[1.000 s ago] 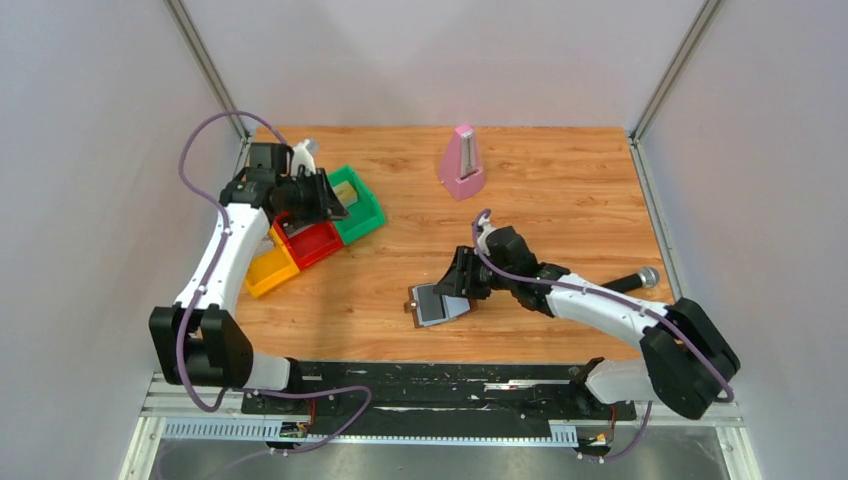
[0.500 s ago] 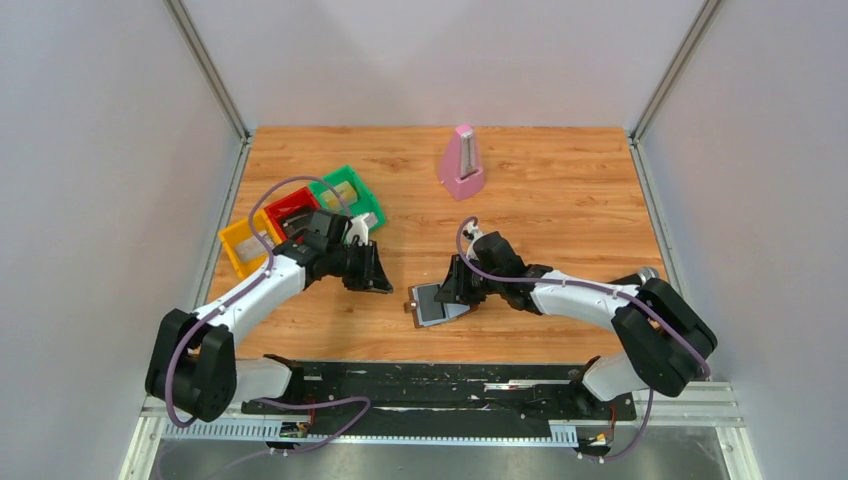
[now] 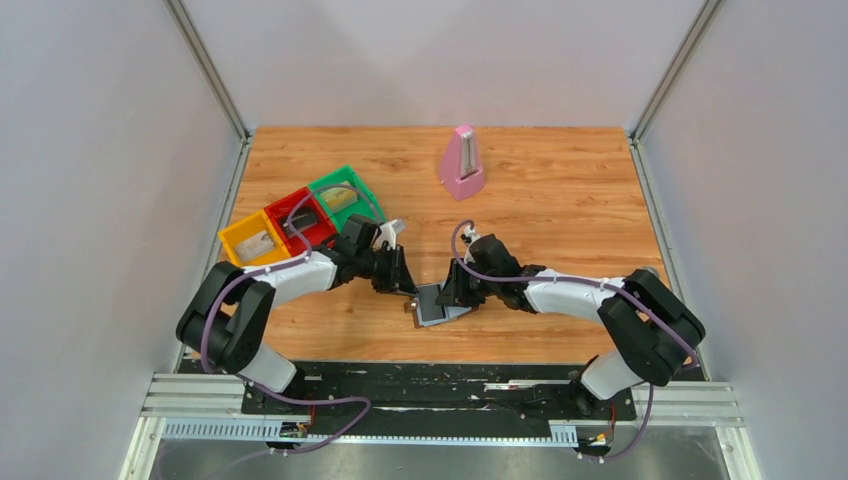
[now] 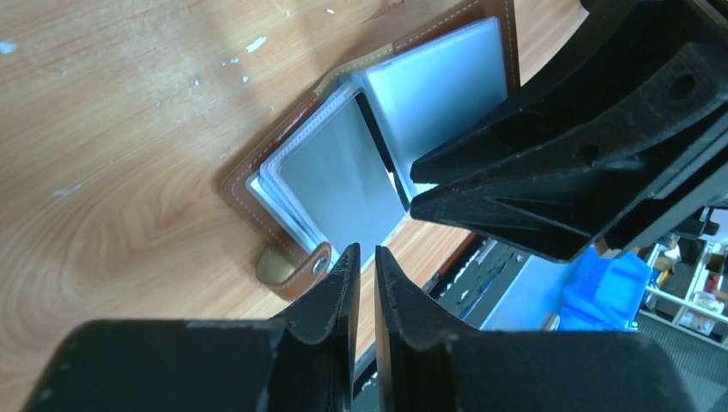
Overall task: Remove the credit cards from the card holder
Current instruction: Remove the credit card from the card holder.
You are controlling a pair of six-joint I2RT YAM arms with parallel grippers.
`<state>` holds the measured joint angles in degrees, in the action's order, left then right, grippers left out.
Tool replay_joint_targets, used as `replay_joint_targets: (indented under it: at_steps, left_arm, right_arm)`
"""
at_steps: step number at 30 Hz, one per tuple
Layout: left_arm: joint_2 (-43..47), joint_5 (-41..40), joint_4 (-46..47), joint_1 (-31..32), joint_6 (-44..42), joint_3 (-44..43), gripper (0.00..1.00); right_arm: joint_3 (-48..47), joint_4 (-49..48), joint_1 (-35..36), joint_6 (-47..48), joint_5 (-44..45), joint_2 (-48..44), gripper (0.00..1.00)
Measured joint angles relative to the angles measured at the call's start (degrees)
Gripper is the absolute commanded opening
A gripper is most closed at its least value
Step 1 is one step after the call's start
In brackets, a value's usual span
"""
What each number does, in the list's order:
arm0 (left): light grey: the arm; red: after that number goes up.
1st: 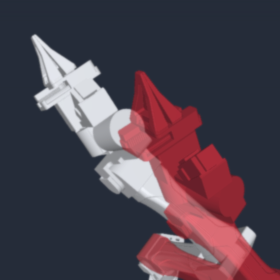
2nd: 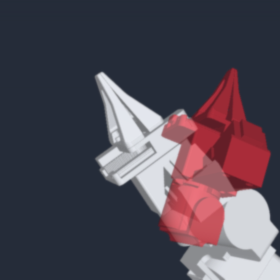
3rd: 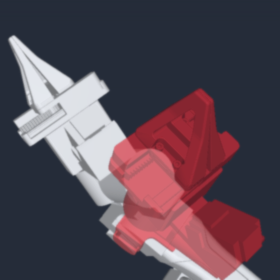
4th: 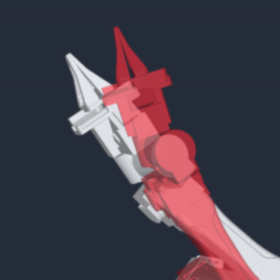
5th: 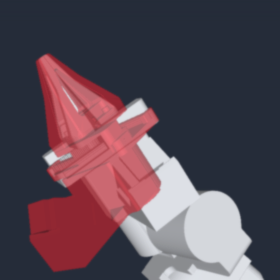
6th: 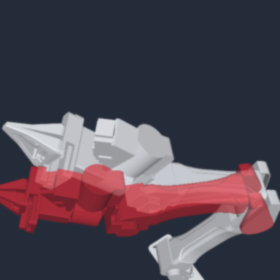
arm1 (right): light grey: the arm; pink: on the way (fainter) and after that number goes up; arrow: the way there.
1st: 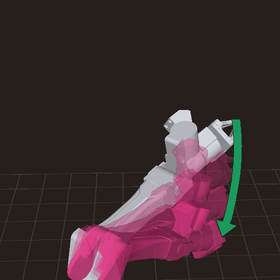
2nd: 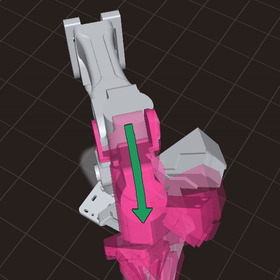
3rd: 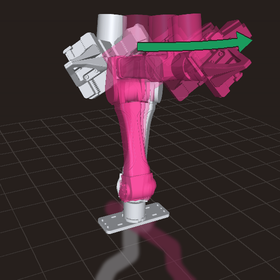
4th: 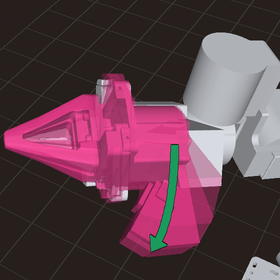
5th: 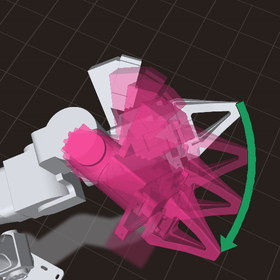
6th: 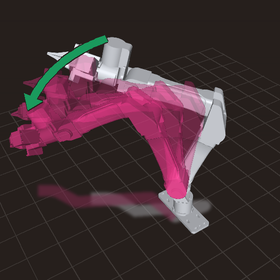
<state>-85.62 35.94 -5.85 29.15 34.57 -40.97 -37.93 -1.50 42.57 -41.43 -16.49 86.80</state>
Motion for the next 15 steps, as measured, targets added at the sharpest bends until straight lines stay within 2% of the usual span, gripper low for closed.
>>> replay_joint_targets:
  at_steps: [7, 15]
  left_arm:
    - [-4.98, 0.15, 4.85, 1.73, 1.01, 0.02, 0.18]
    - [-5.86, -0.9, 5.53, 2.27, 1.09, 0.04, 0.17]
  right_arm:
    - [0.0, -0.17, -0.02, 0.63, 0.52, 0.48, 0.26]
    - [0.0, -1.6, -0.37, 0.66, 0.52, 0.72, 0.24]
